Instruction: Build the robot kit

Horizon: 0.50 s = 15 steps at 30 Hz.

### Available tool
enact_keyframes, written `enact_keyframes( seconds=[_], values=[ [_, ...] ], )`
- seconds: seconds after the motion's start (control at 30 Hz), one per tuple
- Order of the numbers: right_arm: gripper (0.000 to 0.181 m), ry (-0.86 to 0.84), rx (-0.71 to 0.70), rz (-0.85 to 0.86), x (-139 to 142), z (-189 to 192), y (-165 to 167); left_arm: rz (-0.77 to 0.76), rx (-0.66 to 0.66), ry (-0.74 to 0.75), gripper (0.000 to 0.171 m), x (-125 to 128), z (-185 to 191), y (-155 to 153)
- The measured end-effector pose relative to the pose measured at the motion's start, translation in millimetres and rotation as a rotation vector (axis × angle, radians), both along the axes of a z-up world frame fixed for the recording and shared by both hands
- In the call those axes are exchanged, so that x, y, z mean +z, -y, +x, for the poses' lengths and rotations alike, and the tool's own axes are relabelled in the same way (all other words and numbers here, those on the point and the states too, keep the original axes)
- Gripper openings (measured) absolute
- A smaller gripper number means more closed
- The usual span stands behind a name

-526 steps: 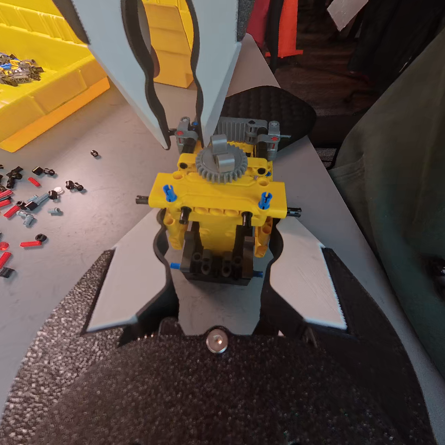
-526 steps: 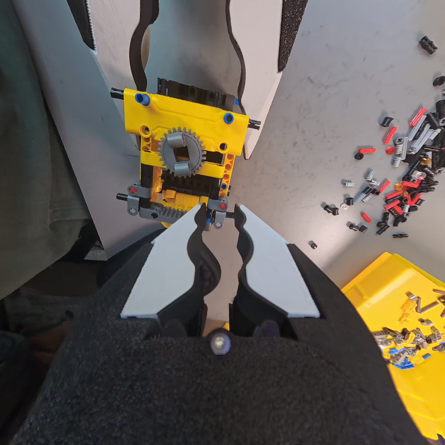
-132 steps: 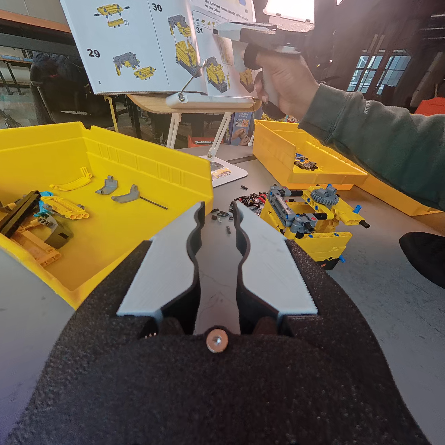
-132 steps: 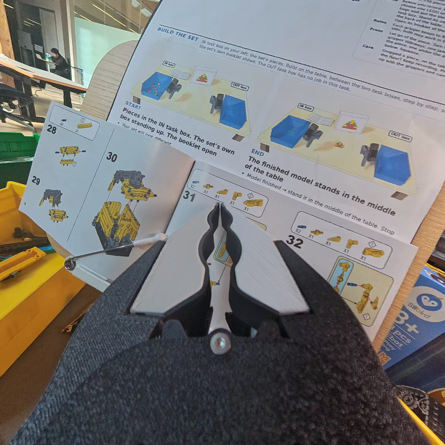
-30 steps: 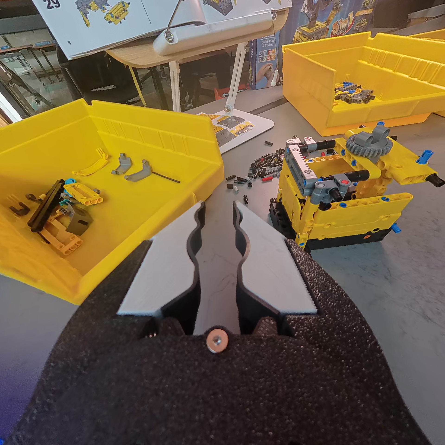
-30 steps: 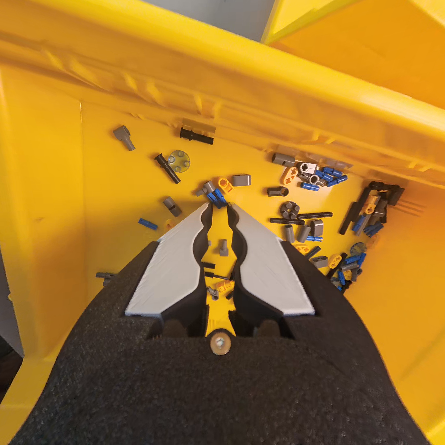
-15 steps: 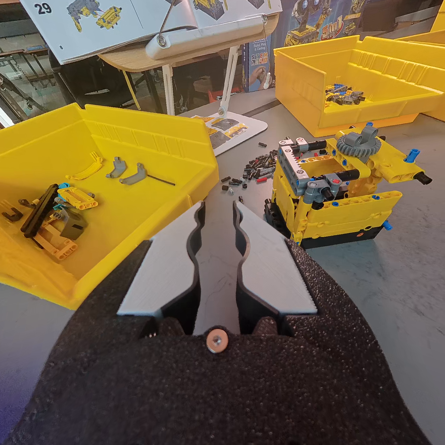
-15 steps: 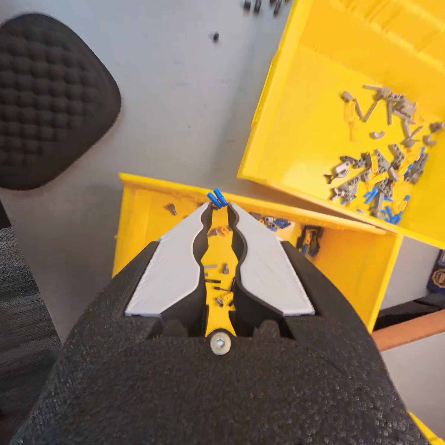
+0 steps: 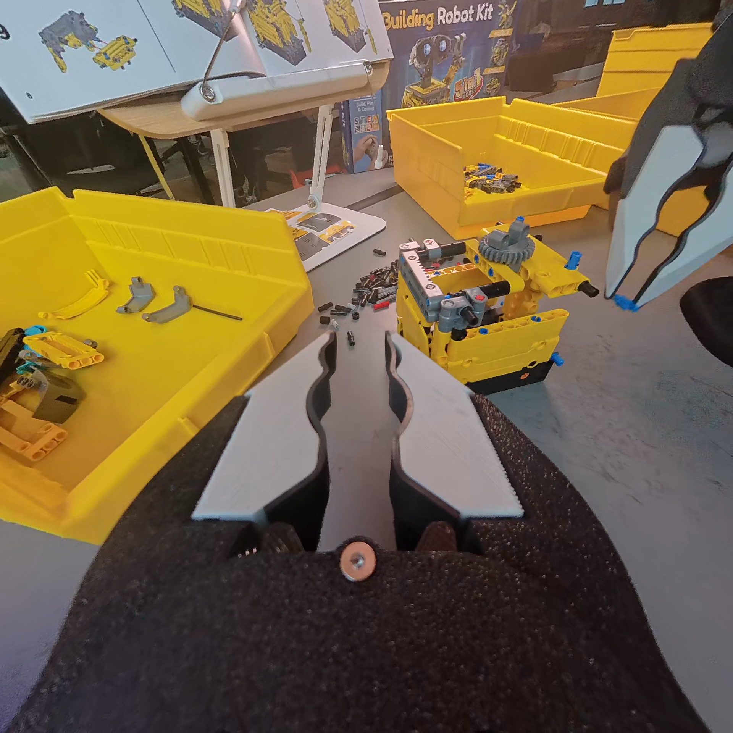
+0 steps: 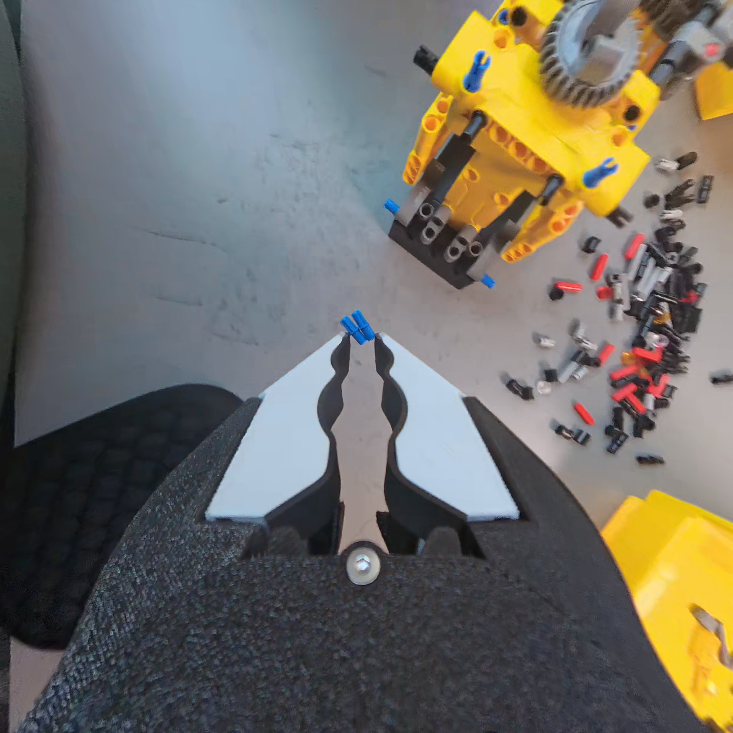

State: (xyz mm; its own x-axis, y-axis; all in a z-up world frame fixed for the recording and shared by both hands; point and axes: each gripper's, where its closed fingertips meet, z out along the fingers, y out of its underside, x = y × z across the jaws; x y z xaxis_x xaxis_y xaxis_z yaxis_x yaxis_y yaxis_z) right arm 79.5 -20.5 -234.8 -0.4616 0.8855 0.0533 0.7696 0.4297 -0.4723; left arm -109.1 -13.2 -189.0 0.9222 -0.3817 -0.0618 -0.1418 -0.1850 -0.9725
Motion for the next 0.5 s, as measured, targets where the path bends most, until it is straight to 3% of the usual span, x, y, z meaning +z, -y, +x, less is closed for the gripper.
enact_keyframes(
  seconds=[0.13, 0.33, 0.5],
  values=[
    [0.011, 0.013, -0.021, 0.004, -28, -19, 18, -0.002, -0.027, -0.018, 0.023, 1, 9, 10],
    [0.012, 0.038, -0.037, 0.048, -37, -22, 23, -0.058, -0.044, -0.004, 0.026, 2, 16, 31],
    [0.012, 0.035, -0.056, 0.051, -39, -21, 24, -0.116, -0.235, -0.008, 0.033, 4, 50, 73]
  ],
)
